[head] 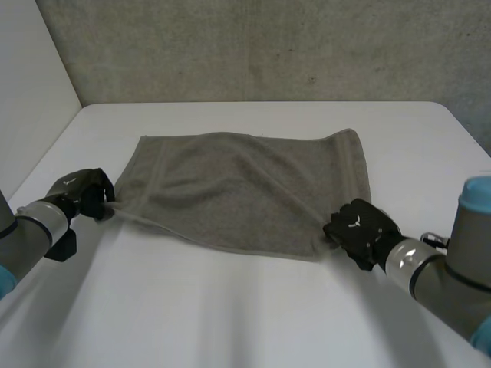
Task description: Fold the towel.
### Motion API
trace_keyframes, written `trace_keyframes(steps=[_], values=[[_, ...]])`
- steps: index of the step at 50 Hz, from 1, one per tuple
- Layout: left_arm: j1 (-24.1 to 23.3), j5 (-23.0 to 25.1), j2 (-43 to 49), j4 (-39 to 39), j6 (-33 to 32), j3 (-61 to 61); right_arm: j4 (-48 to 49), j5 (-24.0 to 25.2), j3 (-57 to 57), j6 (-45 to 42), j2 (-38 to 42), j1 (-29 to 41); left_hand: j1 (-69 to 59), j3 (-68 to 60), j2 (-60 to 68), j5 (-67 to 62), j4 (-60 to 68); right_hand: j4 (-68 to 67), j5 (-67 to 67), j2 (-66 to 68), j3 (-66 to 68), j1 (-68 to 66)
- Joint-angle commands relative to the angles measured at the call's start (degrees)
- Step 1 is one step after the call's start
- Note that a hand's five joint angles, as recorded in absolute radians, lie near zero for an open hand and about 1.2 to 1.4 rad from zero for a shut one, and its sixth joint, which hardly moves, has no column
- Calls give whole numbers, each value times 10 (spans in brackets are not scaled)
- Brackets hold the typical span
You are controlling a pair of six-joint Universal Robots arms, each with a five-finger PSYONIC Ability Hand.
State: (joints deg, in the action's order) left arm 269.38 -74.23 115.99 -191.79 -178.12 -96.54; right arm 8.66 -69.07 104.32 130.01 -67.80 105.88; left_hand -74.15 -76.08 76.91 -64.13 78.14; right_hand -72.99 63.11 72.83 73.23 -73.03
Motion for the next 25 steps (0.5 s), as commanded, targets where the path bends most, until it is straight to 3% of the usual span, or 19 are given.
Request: trace_keyframes(steps=[1,5,25], values=[[-3,-5,-4,-35,2,-10,60,-2,47,26,-15,-12,-59,-39,31,-59,19,245,-246,-243,-247,245],[-3,-6,-4,-57,5,-16,66,0,50,45,-17,-31,-59,-39,31,-59,19,319,-321,-318,-322,320],[-6,-5,-2,-64,5,-19,96,37,50,41,-17,-109,-59,-39,31,-59,19,256,-257,-254,-258,256]])
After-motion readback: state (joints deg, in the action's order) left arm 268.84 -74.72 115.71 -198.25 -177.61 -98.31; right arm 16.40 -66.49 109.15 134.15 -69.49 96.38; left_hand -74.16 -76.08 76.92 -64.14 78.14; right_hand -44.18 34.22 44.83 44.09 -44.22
